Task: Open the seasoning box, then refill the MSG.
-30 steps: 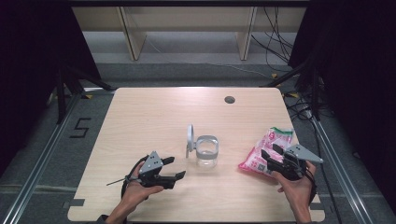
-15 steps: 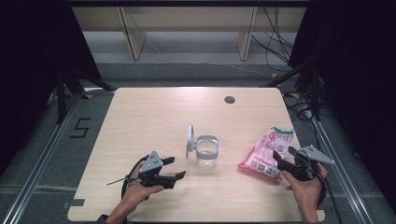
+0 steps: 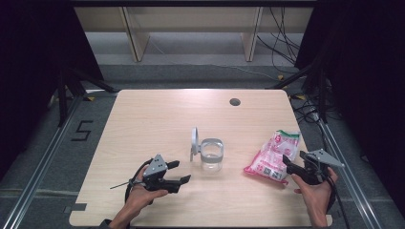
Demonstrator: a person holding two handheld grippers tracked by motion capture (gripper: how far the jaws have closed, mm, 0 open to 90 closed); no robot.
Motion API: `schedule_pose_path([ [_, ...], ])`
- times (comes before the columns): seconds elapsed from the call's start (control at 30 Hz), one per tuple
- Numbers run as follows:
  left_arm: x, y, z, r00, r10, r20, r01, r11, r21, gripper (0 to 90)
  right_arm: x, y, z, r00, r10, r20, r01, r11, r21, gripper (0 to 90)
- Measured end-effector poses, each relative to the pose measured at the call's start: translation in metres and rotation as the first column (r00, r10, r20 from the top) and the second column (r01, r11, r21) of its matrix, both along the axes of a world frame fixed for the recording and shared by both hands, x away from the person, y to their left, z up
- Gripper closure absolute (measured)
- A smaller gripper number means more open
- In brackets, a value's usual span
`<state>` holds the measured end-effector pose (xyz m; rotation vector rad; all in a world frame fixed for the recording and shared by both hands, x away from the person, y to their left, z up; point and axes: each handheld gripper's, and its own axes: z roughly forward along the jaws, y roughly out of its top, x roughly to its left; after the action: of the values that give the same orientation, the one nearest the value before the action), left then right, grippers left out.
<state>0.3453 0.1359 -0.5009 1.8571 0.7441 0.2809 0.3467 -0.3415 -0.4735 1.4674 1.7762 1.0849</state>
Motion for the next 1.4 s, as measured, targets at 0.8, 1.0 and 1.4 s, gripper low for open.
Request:
schedule_pose_path([
  [0.8, -0.001, -0.002, -0.001, 0.9999, -0.016, -0.004, 0.016, 0.9999, 0.002, 28.8, 0.012, -0.011, -0.007, 1.0, -0.001, -0.002, 0.001, 0.9999, 0.014, 27.4],
  [1.0, -0.003, -0.006, -0.003, 0.9997, -0.024, -0.006, 0.024, 0.9997, 0.003, 28.8, 0.016, -0.01, -0.007, 0.9992, -0.031, -0.025, 0.032, 0.9987, 0.039, 25.8],
  [1.4, -0.003, -0.008, -0.006, 0.9995, -0.028, -0.017, 0.028, 0.9996, 0.005, 28.8, 0.032, -0.01, -0.015, 0.9965, -0.022, -0.081, 0.024, 0.9993, 0.027, 24.8],
])
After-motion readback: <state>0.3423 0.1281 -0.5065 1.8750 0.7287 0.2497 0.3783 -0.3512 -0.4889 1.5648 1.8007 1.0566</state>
